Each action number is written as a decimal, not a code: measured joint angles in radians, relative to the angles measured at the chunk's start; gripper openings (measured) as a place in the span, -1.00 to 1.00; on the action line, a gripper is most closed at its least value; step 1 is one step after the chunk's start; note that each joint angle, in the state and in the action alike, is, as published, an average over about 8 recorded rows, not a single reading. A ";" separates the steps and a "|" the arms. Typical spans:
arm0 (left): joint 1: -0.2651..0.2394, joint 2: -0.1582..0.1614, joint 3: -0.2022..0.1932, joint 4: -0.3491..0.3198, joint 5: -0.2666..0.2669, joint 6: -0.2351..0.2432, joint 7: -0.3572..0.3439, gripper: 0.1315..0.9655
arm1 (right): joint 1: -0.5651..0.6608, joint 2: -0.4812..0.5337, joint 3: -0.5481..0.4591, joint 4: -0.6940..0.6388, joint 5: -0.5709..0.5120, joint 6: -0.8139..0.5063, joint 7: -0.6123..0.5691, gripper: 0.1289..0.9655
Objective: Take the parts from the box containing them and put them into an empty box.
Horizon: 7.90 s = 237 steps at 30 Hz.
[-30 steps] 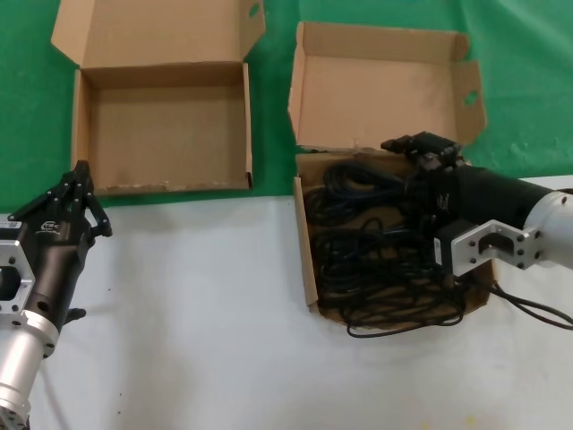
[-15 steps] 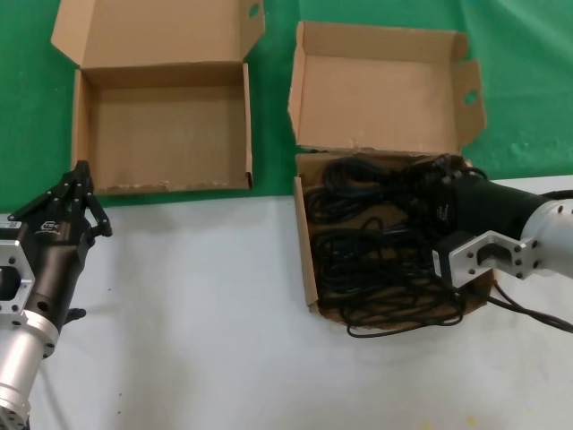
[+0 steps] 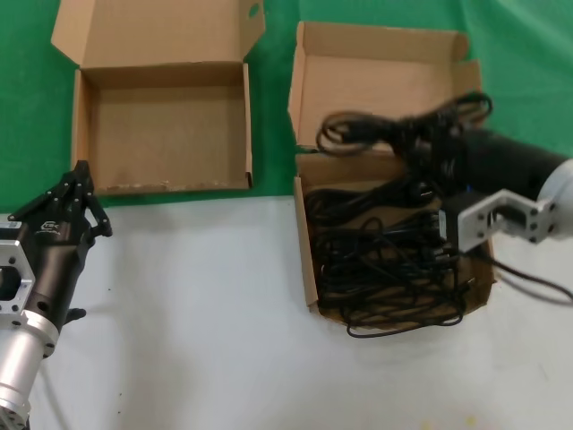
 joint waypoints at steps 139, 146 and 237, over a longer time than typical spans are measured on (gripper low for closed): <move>0.005 0.006 -0.001 0.003 -0.002 -0.009 0.009 0.92 | -0.418 -0.323 0.265 -0.078 0.727 0.517 0.150 1.00; 0.005 0.006 -0.001 0.004 -0.003 -0.010 0.010 1.00 | -0.464 -0.324 0.289 -0.078 0.751 0.540 0.232 1.00; 0.006 0.007 -0.001 0.004 -0.003 -0.011 0.012 1.00 | -0.518 -0.327 0.316 -0.078 0.779 0.567 0.326 1.00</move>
